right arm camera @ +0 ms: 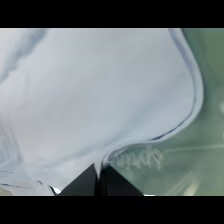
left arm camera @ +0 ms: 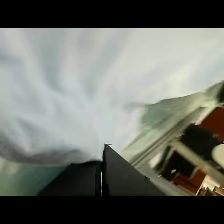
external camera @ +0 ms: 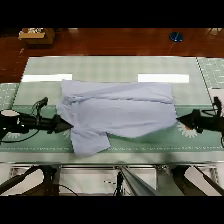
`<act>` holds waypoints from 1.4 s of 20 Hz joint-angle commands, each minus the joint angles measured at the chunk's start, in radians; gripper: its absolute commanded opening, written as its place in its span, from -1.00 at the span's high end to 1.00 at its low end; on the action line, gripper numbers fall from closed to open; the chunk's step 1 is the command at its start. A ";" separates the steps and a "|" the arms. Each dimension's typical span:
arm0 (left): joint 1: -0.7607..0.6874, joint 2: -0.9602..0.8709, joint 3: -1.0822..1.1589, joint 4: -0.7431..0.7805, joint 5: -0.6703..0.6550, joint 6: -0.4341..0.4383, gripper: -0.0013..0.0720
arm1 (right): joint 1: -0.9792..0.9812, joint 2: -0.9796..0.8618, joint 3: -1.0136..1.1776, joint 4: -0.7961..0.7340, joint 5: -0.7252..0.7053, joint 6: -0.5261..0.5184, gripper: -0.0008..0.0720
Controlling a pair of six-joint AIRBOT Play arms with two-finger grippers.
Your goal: Fold the shirts.
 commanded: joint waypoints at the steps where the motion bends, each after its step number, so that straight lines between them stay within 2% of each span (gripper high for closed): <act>1: 0.001 0.045 0.132 -0.227 -0.054 0.035 0.91 | 0.000 0.039 0.119 0.192 0.025 -0.010 0.91; 4: 0.001 0.040 0.282 -0.241 0.010 0.009 0.91 | 0.083 0.039 0.196 0.173 -0.081 0.019 0.91; 8: -0.002 0.010 0.381 -0.241 0.153 -0.010 0.91 | 0.290 0.011 0.197 0.155 -0.438 0.046 0.91; 10: -0.002 -0.052 0.427 -0.241 0.159 -0.019 0.91 | 0.369 -0.028 0.198 0.167 -0.623 0.071 0.91; 12: -0.008 -0.131 0.474 -0.241 0.159 -0.027 0.91 | 0.422 -0.089 0.217 0.169 -0.717 0.079 0.91; 18: -0.039 -0.350 0.626 -0.241 0.142 -0.037 0.91 | 0.494 -0.328 0.418 0.167 -0.773 0.078 0.91; 23: -0.043 -0.465 0.700 -0.241 0.137 -0.057 0.91 | 0.494 -0.434 0.509 0.153 -0.768 0.078 0.92; 26: -0.059 -0.518 0.699 -0.241 0.137 -0.056 0.91 | 0.494 -0.454 0.508 0.058 -0.716 0.088 0.92; 28: -0.067 -0.552 0.699 -0.241 0.135 -0.056 0.90 | 0.493 -0.457 0.508 -0.058 -0.686 0.145 0.91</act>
